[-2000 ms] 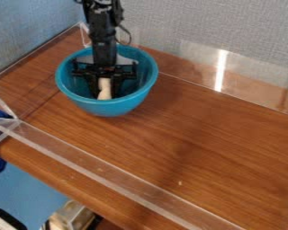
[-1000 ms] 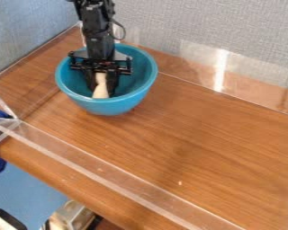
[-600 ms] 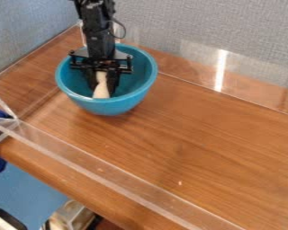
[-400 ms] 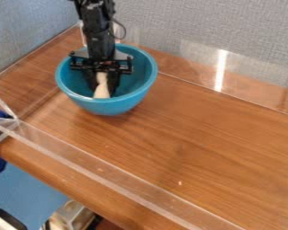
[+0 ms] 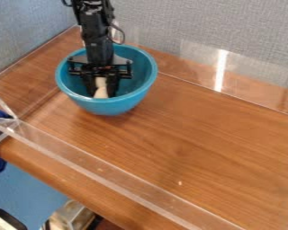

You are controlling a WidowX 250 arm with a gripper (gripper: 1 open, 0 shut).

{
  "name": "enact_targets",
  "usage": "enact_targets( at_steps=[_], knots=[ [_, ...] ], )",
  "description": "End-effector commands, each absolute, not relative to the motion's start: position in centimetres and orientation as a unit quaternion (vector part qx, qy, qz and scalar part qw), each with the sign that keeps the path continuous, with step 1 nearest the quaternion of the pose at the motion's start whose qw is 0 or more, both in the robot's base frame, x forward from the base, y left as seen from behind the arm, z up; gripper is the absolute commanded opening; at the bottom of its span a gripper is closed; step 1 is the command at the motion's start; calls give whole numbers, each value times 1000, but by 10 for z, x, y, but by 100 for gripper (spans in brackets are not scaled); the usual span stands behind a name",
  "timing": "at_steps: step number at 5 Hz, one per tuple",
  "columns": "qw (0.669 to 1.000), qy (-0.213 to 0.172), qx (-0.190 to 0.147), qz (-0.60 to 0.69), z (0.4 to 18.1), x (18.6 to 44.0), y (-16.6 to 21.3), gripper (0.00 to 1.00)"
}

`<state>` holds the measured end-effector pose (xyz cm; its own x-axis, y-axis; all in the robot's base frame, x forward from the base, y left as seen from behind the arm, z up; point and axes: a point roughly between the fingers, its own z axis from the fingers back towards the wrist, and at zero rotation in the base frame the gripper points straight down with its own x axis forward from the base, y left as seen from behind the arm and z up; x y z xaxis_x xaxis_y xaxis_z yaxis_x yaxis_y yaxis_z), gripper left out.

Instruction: Remove the mushroom from inside the blue bowl and put it on the table

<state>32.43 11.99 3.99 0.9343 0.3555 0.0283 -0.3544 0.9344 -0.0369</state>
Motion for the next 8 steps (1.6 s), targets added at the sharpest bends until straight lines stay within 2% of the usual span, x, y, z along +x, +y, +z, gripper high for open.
enact_targets(
  at_steps=[1,3,5,7,8],
  knots=[
    [982,-60,-8,181,73,327,123,0],
    [962,-64,-3,265,79,326,125,0],
    [956,-69,-4,285,95,338,128,0],
    [957,-108,-24,268,160,340,127,0],
    [958,-125,-38,256,194,341,115,0]
  ],
)
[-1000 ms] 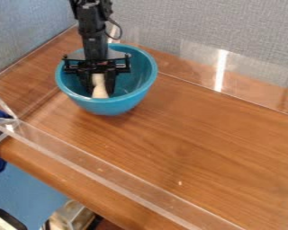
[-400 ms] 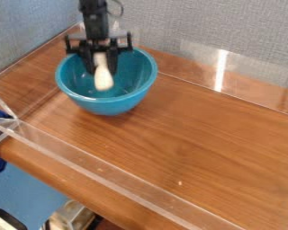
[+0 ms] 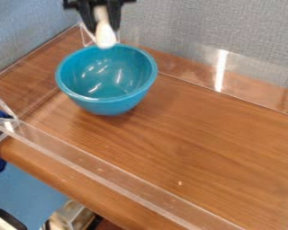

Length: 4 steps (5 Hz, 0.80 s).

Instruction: Remove the mushroom from inside the blue bowl and put it on the table

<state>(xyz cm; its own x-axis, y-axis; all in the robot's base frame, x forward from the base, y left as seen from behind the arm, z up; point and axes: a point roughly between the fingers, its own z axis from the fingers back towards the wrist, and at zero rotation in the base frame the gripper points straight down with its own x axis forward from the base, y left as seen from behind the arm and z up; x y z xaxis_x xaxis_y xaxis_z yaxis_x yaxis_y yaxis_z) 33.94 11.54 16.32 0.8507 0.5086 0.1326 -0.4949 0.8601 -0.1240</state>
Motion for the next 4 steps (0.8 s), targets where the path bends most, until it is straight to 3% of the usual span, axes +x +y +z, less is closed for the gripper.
enact_targets(
  at_steps=[1,3,4],
  knots=[
    [965,-124,-50,227,199,337,91,0],
    [978,-115,-41,170,178,333,52,0],
    [987,-105,-46,111,163,347,13,0]
  ],
)
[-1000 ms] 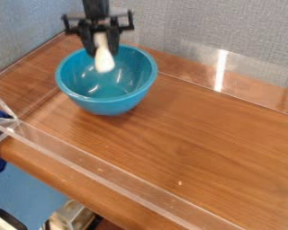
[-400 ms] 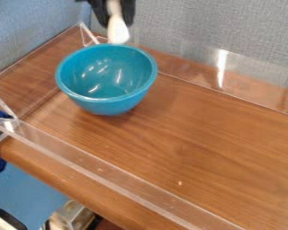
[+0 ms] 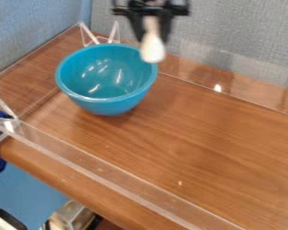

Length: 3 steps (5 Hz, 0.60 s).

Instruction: Remove the mushroom from inside the blue bowl and put it on the table

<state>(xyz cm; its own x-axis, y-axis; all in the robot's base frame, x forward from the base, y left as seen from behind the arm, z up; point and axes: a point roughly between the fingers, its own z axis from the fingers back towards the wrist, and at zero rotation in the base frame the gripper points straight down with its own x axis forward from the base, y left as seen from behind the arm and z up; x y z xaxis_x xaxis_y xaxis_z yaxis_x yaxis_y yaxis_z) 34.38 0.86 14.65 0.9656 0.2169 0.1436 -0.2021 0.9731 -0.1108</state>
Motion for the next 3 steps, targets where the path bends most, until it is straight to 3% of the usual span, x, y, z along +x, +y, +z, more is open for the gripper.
enact_targets(
  at_steps=[1,2,3],
  knots=[
    [993,-93,-48,54,145,363,-31,0],
    [996,-78,-44,15,119,376,-66,0],
    [997,-67,-37,8,117,374,-74,0]
  ],
)
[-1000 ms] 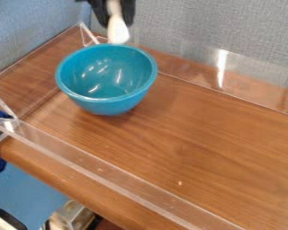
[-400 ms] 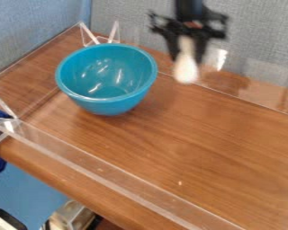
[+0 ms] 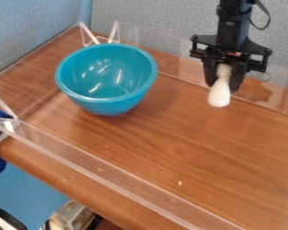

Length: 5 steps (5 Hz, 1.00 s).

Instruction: Remove the mushroom from inside the blue bowl and put it on the table

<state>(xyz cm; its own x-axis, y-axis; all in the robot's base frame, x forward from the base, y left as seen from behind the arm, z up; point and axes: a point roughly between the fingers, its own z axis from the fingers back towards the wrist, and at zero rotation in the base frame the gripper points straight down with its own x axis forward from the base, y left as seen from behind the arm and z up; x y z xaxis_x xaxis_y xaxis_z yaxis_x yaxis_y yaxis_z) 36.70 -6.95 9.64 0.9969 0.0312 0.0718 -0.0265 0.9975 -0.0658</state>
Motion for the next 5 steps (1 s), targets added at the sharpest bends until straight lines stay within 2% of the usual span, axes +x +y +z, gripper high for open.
enact_targets(
  at_steps=[1,4,5],
  knots=[
    [998,-53,-34,2,108,374,-69,0],
    [994,-14,-27,-107,45,380,-95,0],
    [991,-6,-26,-129,40,385,-99,0]
  ],
)
